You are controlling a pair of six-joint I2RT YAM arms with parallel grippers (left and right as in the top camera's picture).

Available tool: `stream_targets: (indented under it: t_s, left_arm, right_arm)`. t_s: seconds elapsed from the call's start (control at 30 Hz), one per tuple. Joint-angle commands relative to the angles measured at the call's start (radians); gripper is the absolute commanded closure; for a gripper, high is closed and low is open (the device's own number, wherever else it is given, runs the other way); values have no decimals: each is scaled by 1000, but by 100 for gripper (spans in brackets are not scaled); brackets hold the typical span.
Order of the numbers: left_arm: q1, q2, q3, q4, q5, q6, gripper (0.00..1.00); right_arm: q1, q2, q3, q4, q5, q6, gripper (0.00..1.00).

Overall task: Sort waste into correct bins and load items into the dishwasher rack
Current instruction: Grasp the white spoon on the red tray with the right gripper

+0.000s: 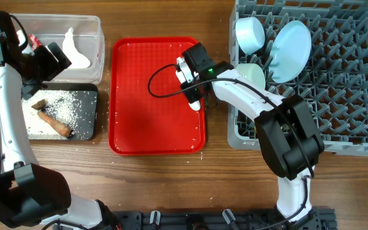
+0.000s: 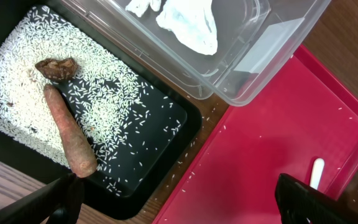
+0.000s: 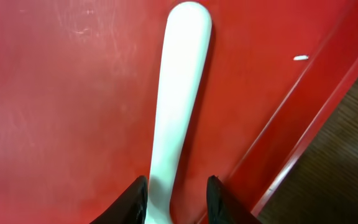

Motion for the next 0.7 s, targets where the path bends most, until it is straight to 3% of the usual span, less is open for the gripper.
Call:
stream_targets:
  t_s: [0.0,0.17,0.43,0.67]
  left_arm:
    - [4,-5,10,1,-3,-2,0]
    - [4,-5,10,1,-3,-2,0]
    - [4,-5,10,1,-3,-2,0]
    - [4,-5,10,1,-3,-2,0]
  right_arm:
    - [-5,58,3,9,-28,-14,67]
    - [-5,68,3,-3,-28,-13,66]
    - [-5,64,6,-45,-28,-9,96]
    - [-5,-60,93,-119,-43,22,96]
